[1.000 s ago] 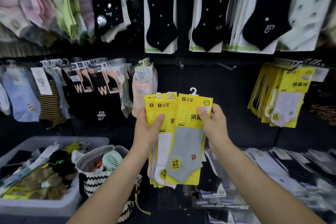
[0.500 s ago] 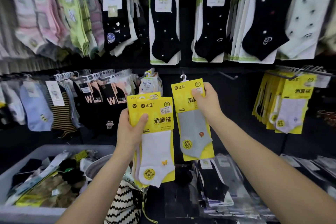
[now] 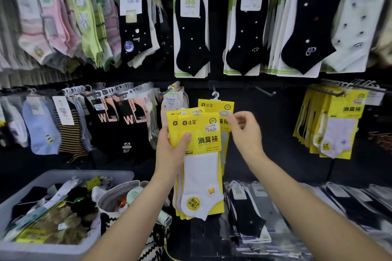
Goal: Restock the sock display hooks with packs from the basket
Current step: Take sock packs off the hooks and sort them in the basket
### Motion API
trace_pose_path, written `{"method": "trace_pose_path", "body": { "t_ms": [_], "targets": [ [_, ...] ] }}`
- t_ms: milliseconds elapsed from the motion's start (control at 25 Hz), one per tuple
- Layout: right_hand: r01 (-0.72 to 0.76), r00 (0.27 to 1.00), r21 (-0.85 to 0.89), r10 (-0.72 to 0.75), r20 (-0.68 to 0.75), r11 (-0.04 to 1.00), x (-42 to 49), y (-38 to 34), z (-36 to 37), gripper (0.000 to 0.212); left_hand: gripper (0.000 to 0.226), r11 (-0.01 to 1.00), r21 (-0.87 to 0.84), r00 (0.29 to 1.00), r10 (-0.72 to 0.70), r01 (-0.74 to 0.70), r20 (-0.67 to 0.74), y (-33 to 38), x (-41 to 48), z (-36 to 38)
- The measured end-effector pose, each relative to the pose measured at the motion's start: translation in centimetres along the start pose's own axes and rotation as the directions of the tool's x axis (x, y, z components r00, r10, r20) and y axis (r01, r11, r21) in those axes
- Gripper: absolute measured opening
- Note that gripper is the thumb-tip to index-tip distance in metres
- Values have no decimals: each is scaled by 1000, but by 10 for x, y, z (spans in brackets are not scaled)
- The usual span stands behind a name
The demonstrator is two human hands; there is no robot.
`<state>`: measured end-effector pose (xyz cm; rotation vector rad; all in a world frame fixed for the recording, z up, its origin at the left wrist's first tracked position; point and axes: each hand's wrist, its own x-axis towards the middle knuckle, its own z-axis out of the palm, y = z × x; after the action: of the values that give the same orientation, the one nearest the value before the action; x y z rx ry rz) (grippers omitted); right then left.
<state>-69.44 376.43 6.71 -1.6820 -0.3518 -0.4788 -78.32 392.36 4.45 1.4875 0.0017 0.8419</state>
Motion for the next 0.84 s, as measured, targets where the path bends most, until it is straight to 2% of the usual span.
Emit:
{"method": "trace_pose_path", "body": {
  "t_ms": [80, 160, 280, 480, 560, 720, 840],
  "targets": [
    [-16, 989, 42, 9, 150, 999, -18, -5, 5, 22, 24, 1000, -18, 1000, 7, -7, 9, -3, -5, 9],
    [-58, 977, 76, 41, 211, 995, -26, -10, 7, 14, 24, 999, -39, 1000, -11, 12, 28, -5, -9, 14],
    [-155, 978, 153, 129, 167, 976, -20, -13, 3, 5, 20, 999, -30, 998, -36, 37, 42, -6, -7, 14],
    [-228, 973, 219, 231, 13, 949, 8, -16, -6, 14, 16, 999, 37, 998, -6, 8, -55, -5, 2, -1],
    [-218, 975, 193, 224, -8, 957, 20, -18, -6, 11, 16, 999, 54, 996, 5, 0, -90, -3, 5, -10],
    [-116, 993, 74, 116, 4, 991, 32, -21, 8, 17, 18, 997, 82, 996, 7, 1, -90, 0, 12, -23],
    [-109, 994, 27, 109, 8, 994, 34, -16, 19, 20, 22, 996, 84, 996, 10, -3, -85, 0, 14, -27]
  ]
}}
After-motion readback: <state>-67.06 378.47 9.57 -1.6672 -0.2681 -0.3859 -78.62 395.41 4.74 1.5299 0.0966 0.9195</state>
